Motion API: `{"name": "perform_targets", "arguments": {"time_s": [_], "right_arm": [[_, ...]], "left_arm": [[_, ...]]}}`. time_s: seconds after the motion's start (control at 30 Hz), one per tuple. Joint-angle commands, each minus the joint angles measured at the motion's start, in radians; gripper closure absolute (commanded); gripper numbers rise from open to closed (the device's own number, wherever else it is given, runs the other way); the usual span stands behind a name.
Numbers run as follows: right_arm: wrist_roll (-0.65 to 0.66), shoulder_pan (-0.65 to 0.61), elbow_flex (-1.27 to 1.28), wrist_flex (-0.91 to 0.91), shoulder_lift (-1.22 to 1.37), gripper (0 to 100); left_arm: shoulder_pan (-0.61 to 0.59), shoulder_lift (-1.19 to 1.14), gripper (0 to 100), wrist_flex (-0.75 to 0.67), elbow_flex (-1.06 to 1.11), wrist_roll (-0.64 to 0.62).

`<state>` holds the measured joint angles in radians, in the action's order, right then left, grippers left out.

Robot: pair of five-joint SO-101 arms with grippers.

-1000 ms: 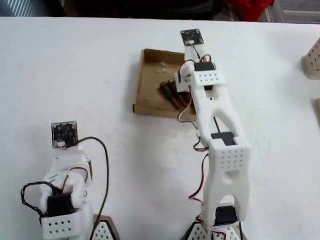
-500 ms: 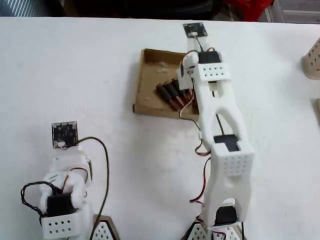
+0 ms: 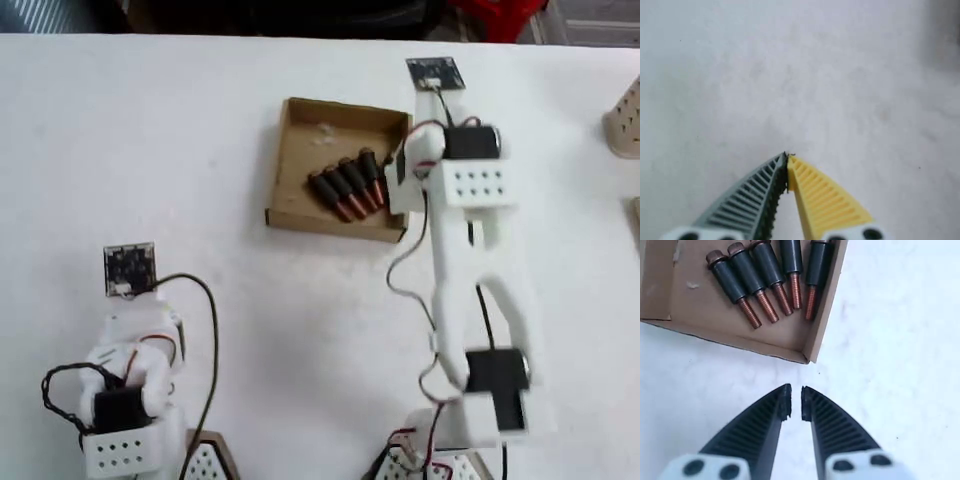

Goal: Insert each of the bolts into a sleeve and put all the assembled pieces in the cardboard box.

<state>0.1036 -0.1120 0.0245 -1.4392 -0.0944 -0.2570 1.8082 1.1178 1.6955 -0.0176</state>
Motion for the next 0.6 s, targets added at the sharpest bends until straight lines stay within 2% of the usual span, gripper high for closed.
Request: {"name": "perform_targets", "arguments": {"time_s": [0.0, 0.23, 0.3, 0.43, 0.57], "right_arm": [[0.023, 0.010, 0.269, 0.154, -0.228, 98.2], [0.023, 0.015, 0.764, 0.473, -0.516, 98.1], [0.023, 0.013, 0.875, 0.530, -0.575, 98.1], [0.025, 0.005, 1.040, 0.628, -0.664, 98.1], [0.025, 0.005, 1.155, 0.670, -0.727, 98.1]], "left_arm": [[-0.010, 0.005, 98, 0.003, -0.002, 0.009], [-0.010, 0.008, 98, 0.003, -0.002, 0.011], [-0.010, 0.008, 98, 0.029, -0.002, 0.011], [-0.008, 0.010, 98, 0.175, -0.002, 0.012], [-0.008, 0.010, 98, 0.166, -0.002, 0.011]]}}
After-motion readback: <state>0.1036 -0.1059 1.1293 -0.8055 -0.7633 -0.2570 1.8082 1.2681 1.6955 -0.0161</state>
